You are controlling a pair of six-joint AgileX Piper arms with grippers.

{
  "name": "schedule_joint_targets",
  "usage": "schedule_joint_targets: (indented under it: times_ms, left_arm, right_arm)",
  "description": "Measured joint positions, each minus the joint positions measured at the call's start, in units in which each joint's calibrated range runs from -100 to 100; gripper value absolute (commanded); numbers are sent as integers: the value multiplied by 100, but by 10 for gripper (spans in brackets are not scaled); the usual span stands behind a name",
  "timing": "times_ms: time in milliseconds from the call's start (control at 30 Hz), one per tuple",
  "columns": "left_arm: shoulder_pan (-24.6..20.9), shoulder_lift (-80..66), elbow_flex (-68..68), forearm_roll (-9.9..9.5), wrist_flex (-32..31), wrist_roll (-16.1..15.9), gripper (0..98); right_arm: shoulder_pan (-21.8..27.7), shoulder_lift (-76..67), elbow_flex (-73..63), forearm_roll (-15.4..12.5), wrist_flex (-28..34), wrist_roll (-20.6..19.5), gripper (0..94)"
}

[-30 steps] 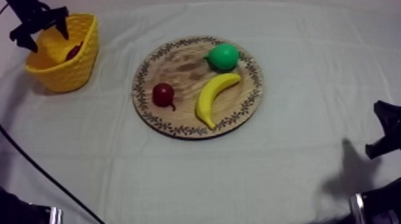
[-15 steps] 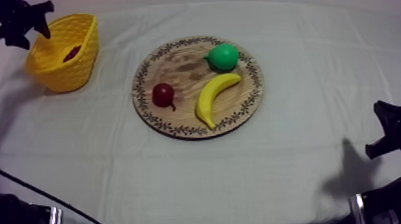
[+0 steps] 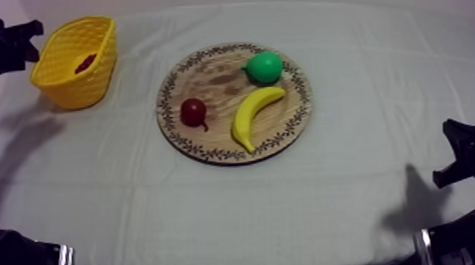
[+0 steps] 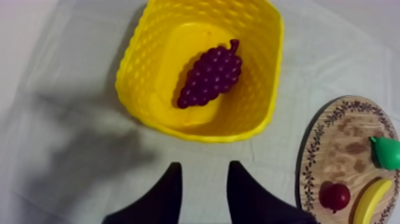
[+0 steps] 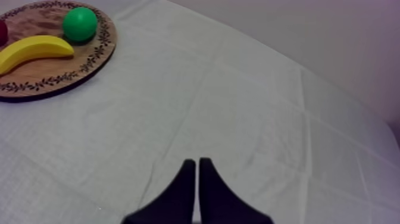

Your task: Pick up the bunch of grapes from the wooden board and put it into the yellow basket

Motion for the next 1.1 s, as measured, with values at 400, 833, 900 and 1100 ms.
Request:
schedule_joint_targets:
  times_ms: [400,833,900,1100]
  left_arm:
    - [-17,-2368,2386,-59,-1413,183,12]
    - [-92,-4945,4231,-117,-1192,388,0]
    - [-94,-5311,4442,-111,-1135,237,0]
    - [-109,-6147,4951,-84,-1106,-257,0]
  right_arm:
    - [0,0,0,0,0,0,3]
    - [0,0,0,0,0,0,3]
    - [0,0,0,0,0,0,3]
    - [0,0,0,0,0,0,3]
